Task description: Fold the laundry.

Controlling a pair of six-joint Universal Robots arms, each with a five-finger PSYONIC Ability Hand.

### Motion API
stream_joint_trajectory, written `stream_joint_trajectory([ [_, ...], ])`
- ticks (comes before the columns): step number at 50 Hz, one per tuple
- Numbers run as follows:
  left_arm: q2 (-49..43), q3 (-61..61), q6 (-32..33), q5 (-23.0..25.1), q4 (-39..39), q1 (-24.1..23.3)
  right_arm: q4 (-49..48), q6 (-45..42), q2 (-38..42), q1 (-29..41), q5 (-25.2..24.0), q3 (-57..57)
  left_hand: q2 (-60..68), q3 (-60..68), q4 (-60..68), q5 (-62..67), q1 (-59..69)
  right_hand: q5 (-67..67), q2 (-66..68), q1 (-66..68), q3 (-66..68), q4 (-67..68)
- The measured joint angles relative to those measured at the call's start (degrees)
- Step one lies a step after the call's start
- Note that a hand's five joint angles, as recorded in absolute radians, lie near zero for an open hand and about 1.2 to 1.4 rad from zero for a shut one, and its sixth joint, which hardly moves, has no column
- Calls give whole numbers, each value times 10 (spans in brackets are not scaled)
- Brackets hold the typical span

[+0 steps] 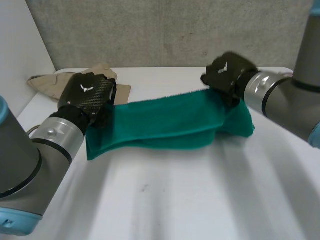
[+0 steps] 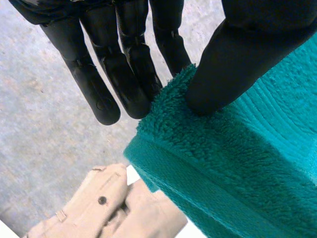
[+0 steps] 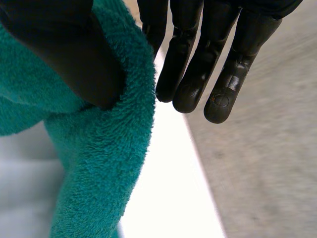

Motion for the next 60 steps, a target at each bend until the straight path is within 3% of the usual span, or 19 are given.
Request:
stream_joint_trajectory([
  [11,-3,0,-7,-2,5,6,-28,-15,27,1,-15,-51,0,0,0,0,0,0,0,0,0,-1],
  [17,-60,5,-8,-2,7,13,-35,-93,122,15,-54,-78,0,0,0,0,0,-44,-62,-24,-64,-68],
  [18,-76,8,-7,-2,7,15,-36,-106,142,20,-58,-84,0,0,0,0,0,-145,-168,-119,-175,-174],
  [22,-119,18,-7,-3,7,21,-47,-124,187,34,-58,-98,0,0,0,0,0,-264,-281,-220,-287,-290],
  [24,-139,26,-7,-4,7,23,-69,-114,205,41,-44,-104,0,1,0,0,0,-414,-425,-339,-430,-432],
  [27,-163,38,-7,-6,6,25,-104,-69,211,47,-14,-101,0,1,0,0,0,-460,-460,-373,-472,-479],
  [32,-177,49,-8,-7,5,26,-144,79,163,46,40,-65,0,1,0,0,0,-474,-460,-374,-474,-483],
  [41,-161,44,-8,-5,5,26,-133,340,13,-40,54,119,0,1,0,0,0,-447,-458,-372,-471,-471],
  [50,-154,39,-8,-4,5,25,-145,414,-6,-90,24,290,0,1,2,0,0,-432,-458,-358,-455,-453],
  [60,-153,39,-8,-4,5,26,-238,480,54,-91,12,328,1,1,2,0,0,-359,-353,-284,-360,-365],
])
